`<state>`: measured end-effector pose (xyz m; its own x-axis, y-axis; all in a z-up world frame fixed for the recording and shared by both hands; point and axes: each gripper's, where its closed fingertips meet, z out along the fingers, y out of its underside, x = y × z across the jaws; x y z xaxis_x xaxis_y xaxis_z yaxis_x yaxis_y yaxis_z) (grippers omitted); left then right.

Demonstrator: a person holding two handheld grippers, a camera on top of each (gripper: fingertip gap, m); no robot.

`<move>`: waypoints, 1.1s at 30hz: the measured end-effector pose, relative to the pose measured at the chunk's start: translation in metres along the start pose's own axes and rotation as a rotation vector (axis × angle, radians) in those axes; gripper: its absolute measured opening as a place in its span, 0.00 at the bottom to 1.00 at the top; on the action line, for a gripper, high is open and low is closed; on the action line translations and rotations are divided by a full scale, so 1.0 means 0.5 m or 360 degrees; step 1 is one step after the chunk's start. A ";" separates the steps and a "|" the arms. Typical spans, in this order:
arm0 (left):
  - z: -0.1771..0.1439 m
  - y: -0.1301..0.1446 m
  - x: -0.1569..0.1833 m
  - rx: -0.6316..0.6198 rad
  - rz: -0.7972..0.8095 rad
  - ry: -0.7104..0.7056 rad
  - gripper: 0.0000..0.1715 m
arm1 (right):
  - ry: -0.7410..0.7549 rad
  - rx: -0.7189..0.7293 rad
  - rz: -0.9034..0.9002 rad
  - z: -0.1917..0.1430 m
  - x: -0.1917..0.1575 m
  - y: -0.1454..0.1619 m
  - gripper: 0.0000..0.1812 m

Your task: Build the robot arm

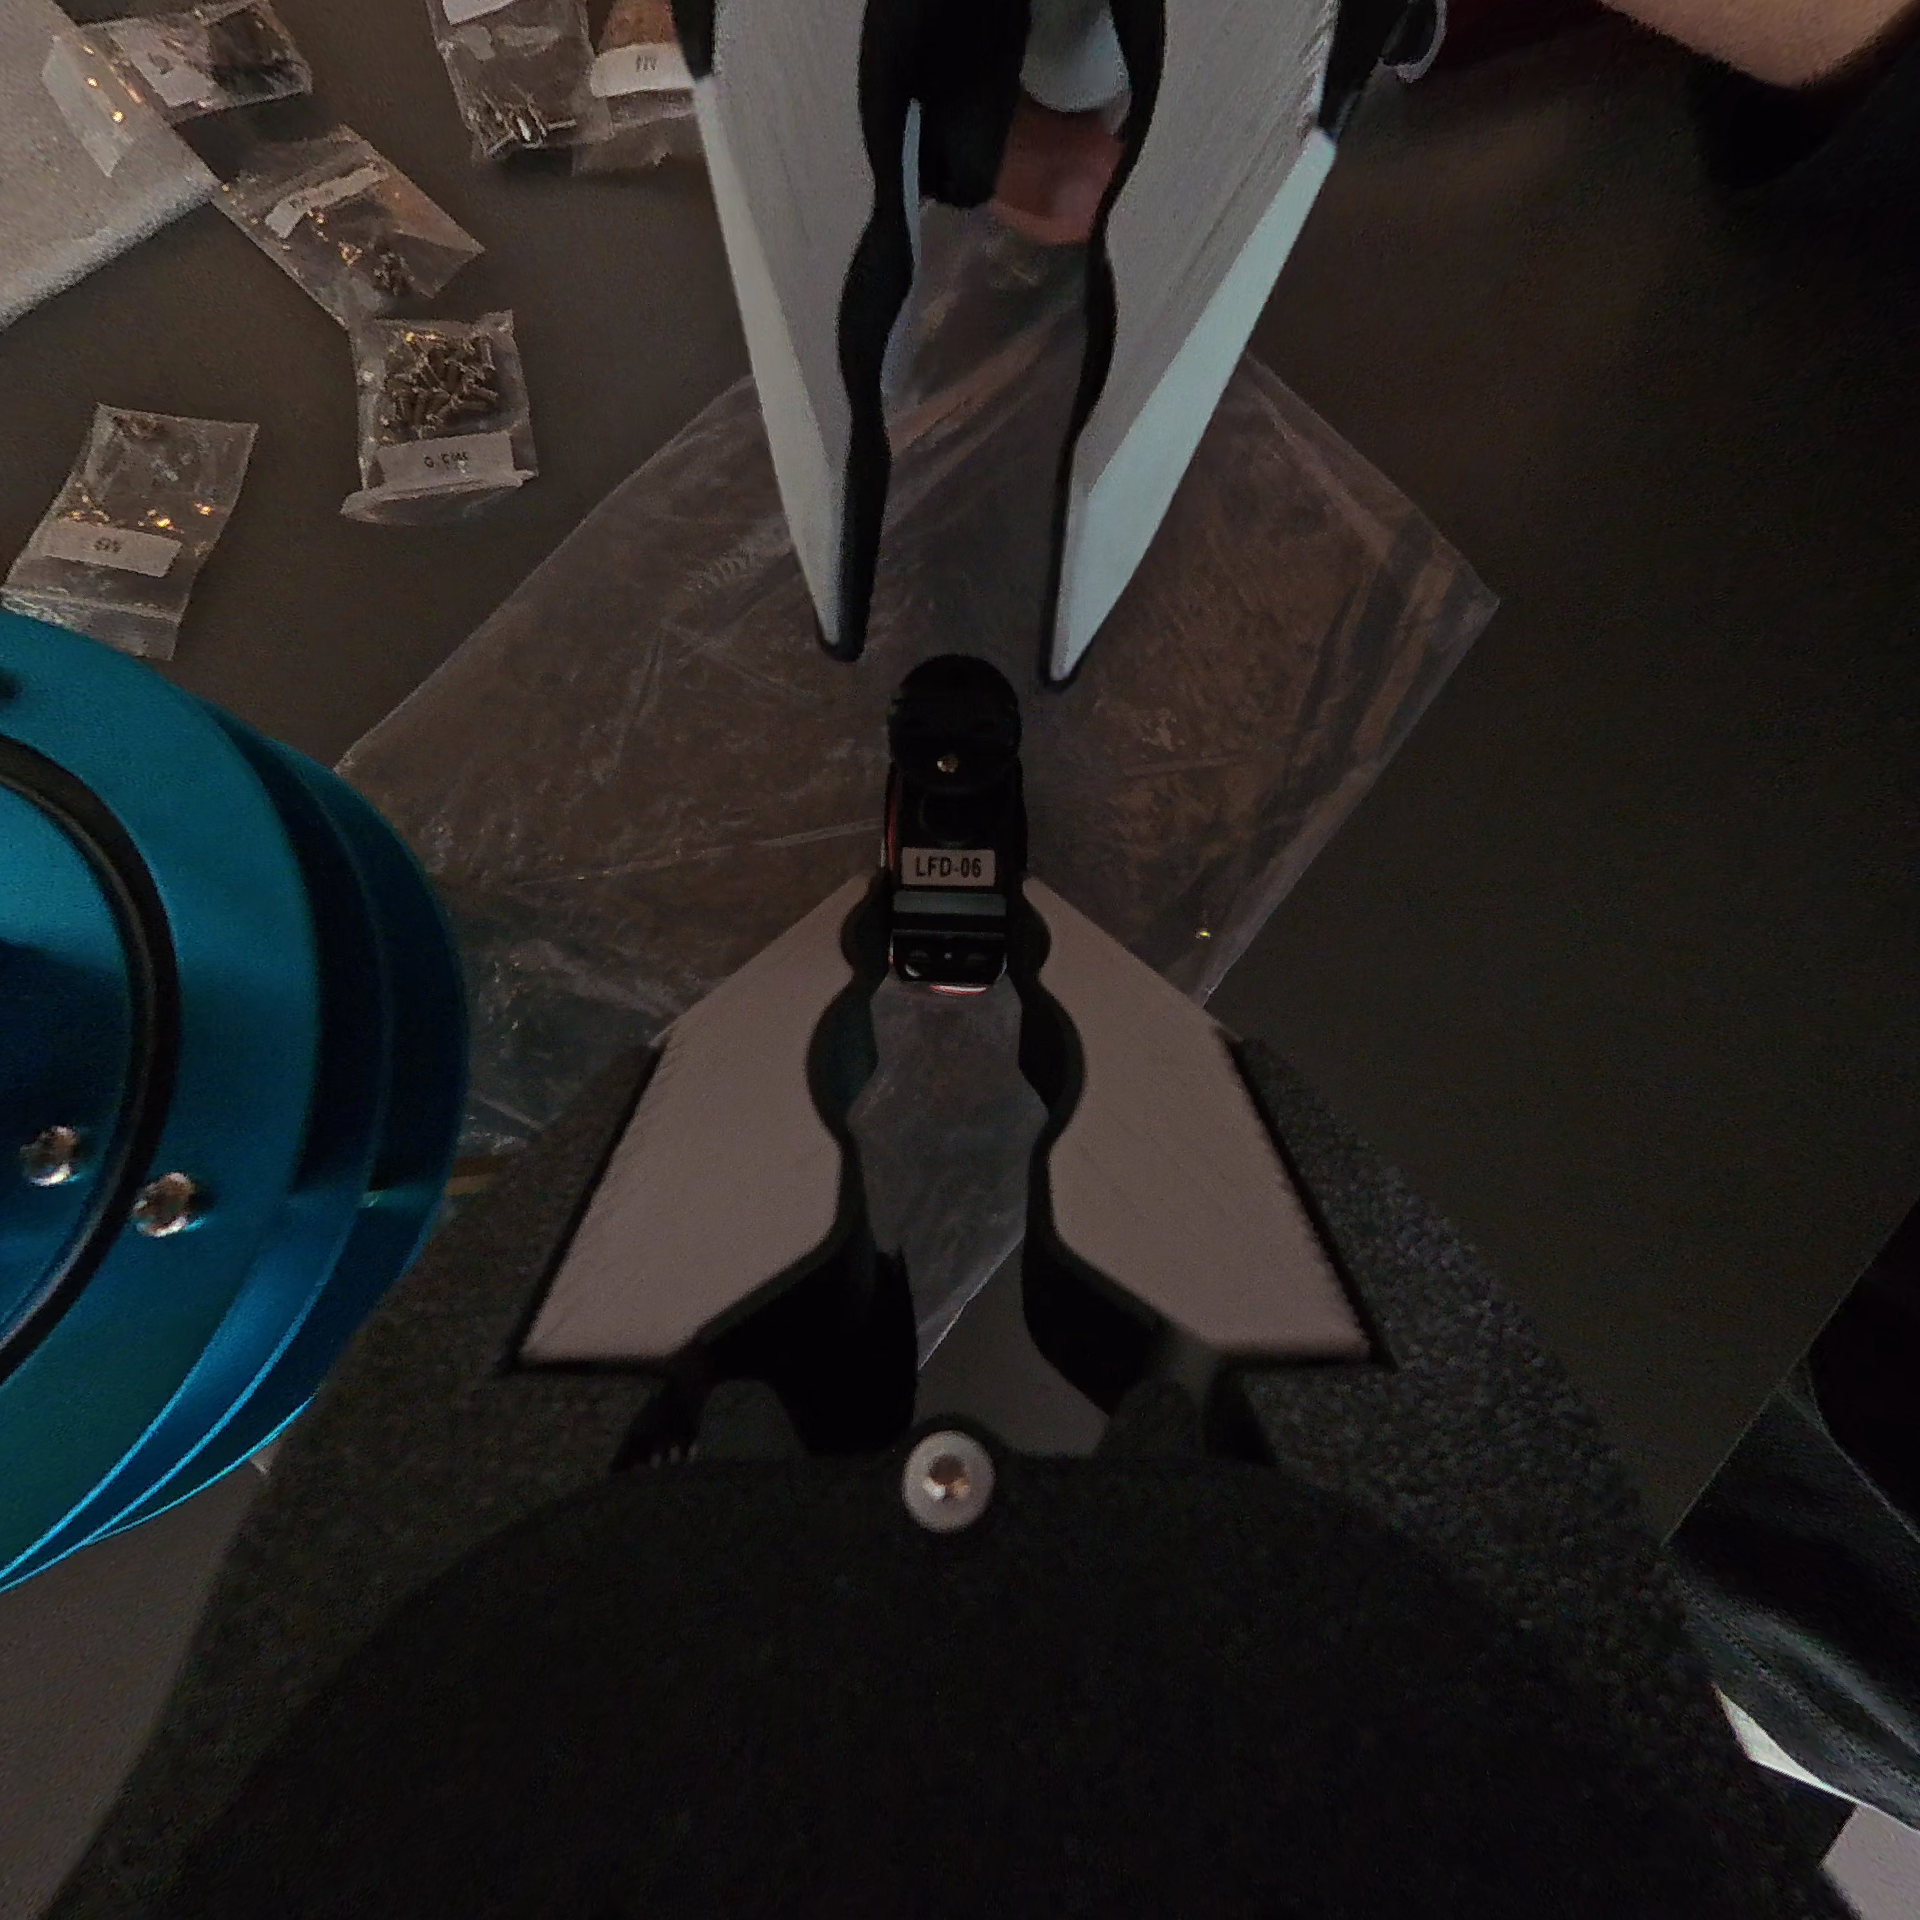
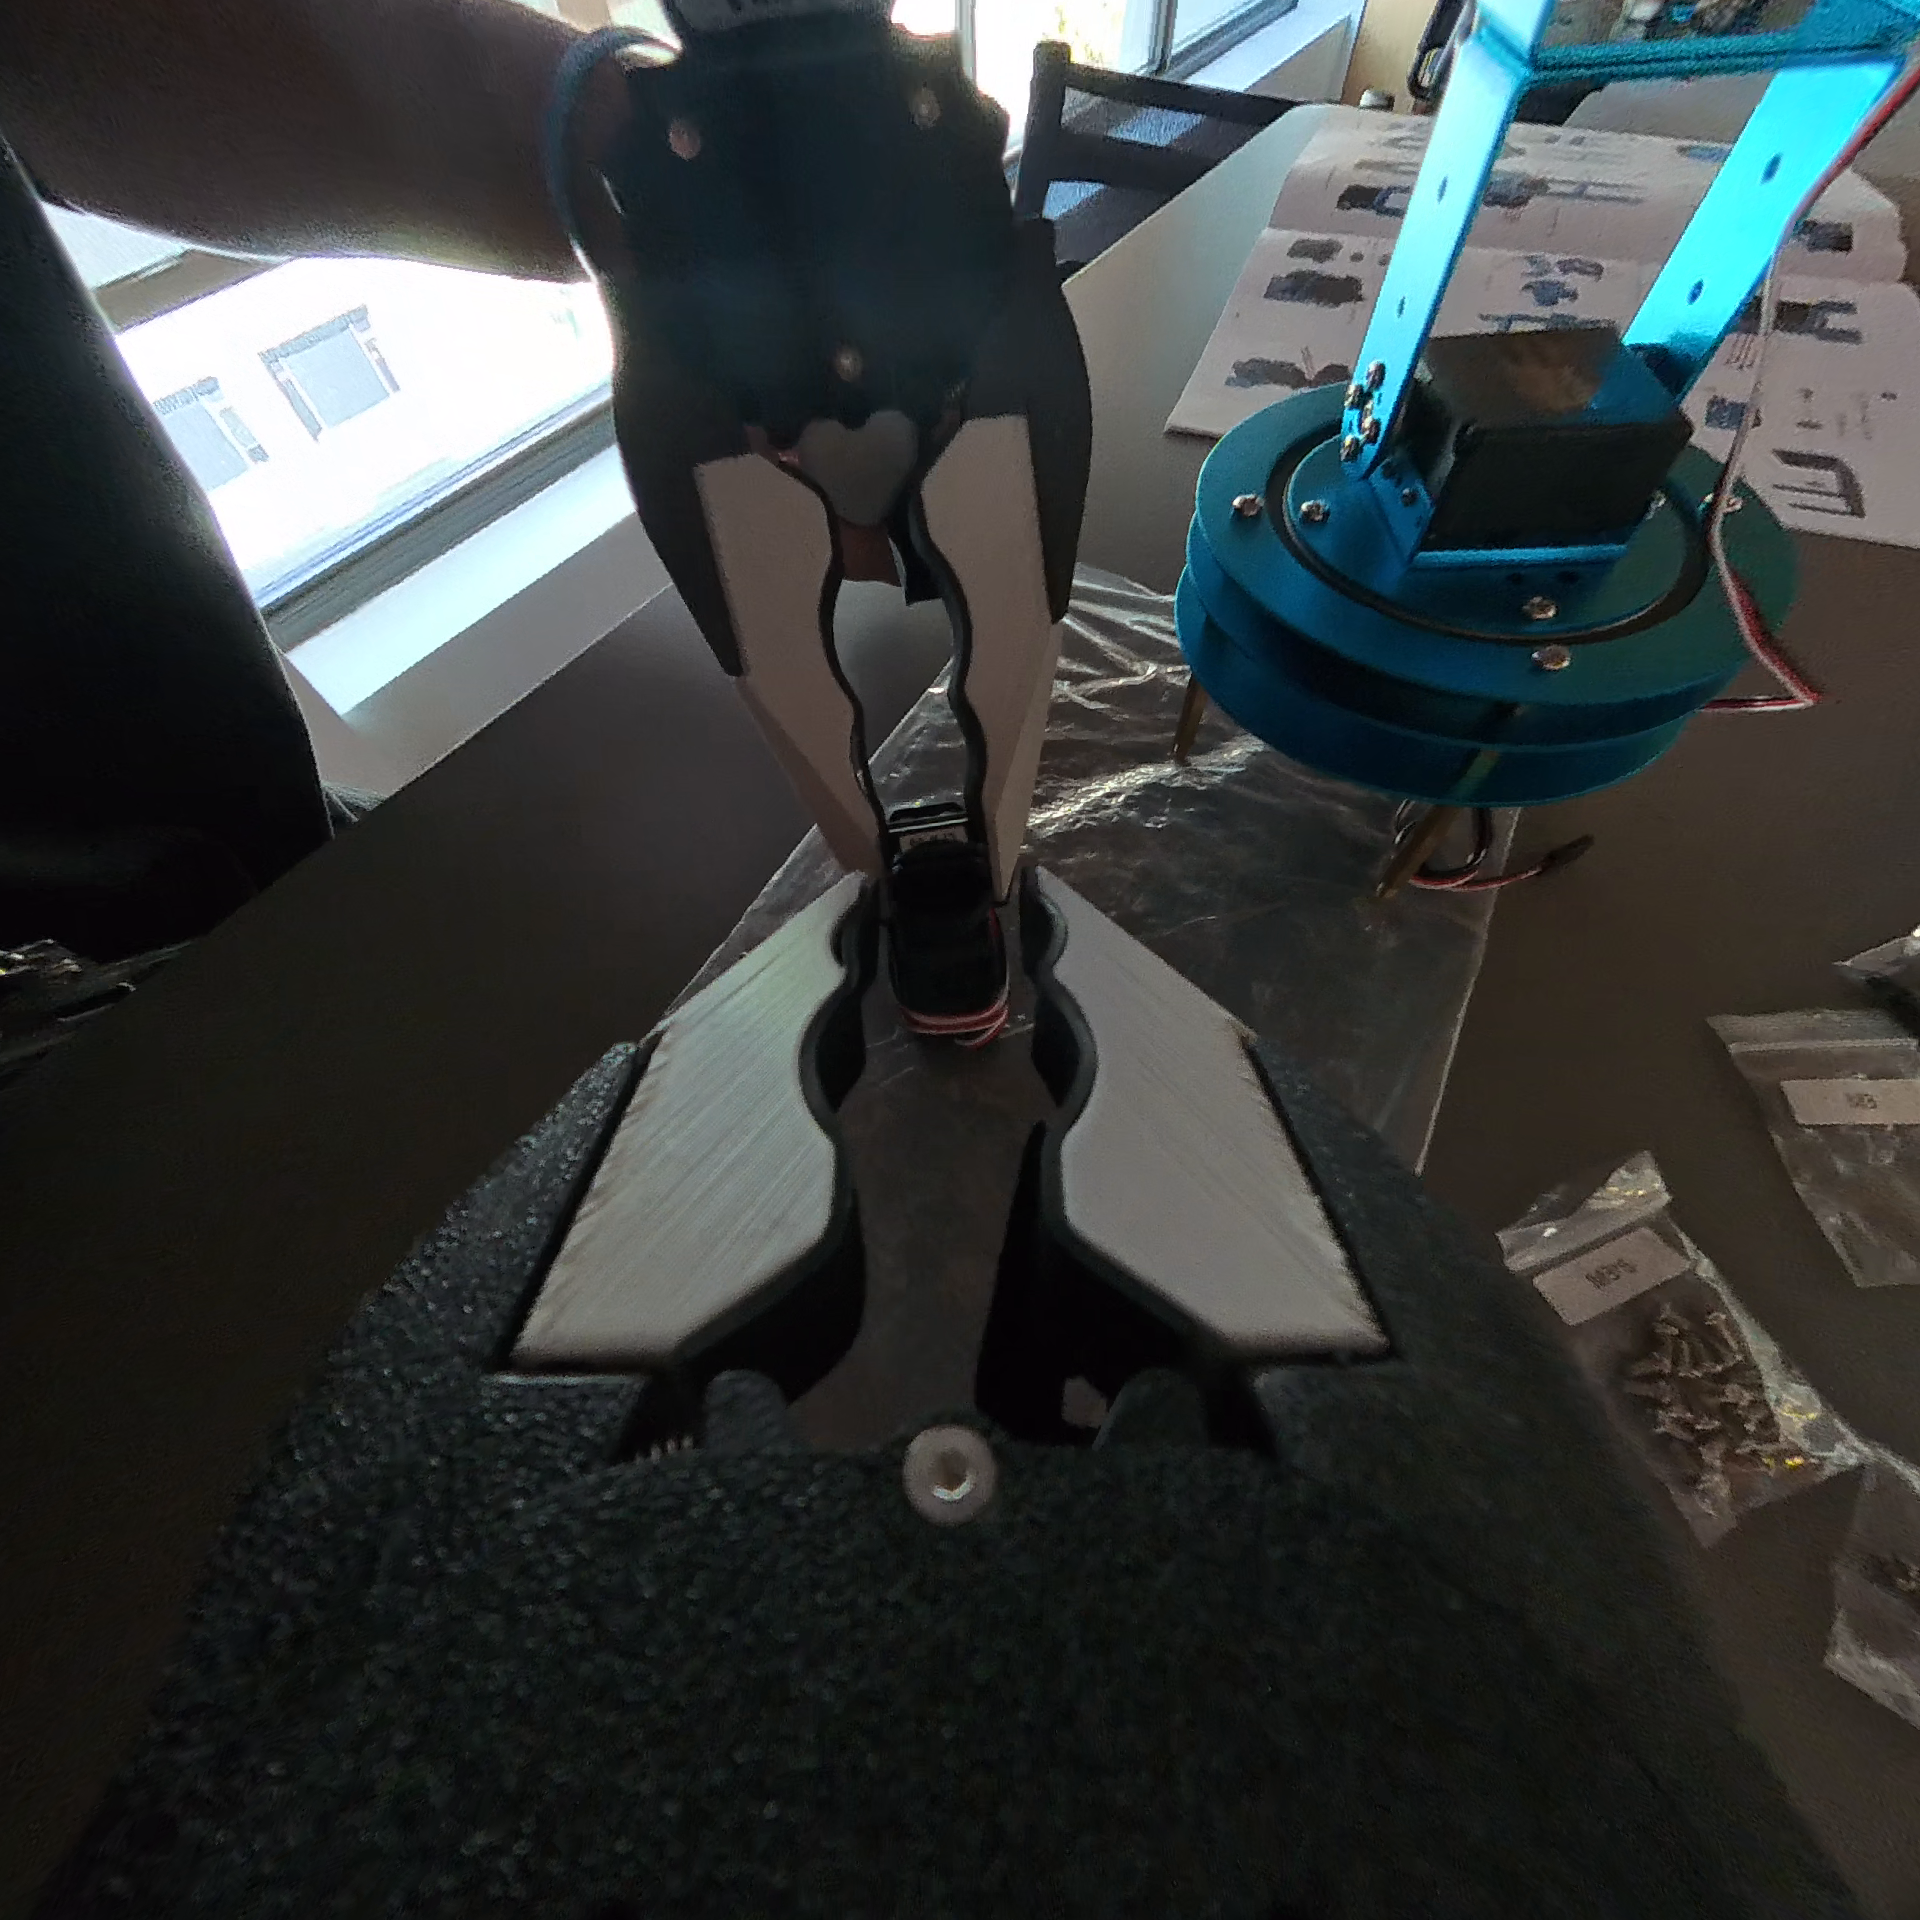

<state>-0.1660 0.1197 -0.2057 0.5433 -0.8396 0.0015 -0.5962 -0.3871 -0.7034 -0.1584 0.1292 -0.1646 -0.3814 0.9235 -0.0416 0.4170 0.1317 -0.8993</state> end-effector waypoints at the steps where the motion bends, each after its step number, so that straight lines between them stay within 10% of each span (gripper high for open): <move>1: 0.000 0.000 0.000 -0.0001 -0.0001 0.0000 0.12 | 0.0018 -0.0018 -0.0017 0.001 0.002 0.003 0.15; 33: 0.000 0.000 0.000 0.0016 0.0005 -0.0006 0.12 | -0.0052 0.0034 -0.0030 -0.019 -0.005 0.001 0.04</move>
<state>-0.1659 0.1198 -0.2056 0.5437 -0.8393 -0.0034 -0.5920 -0.3807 -0.7104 -0.1494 0.1301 -0.1608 -0.4156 0.9087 -0.0386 0.3920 0.1407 -0.9091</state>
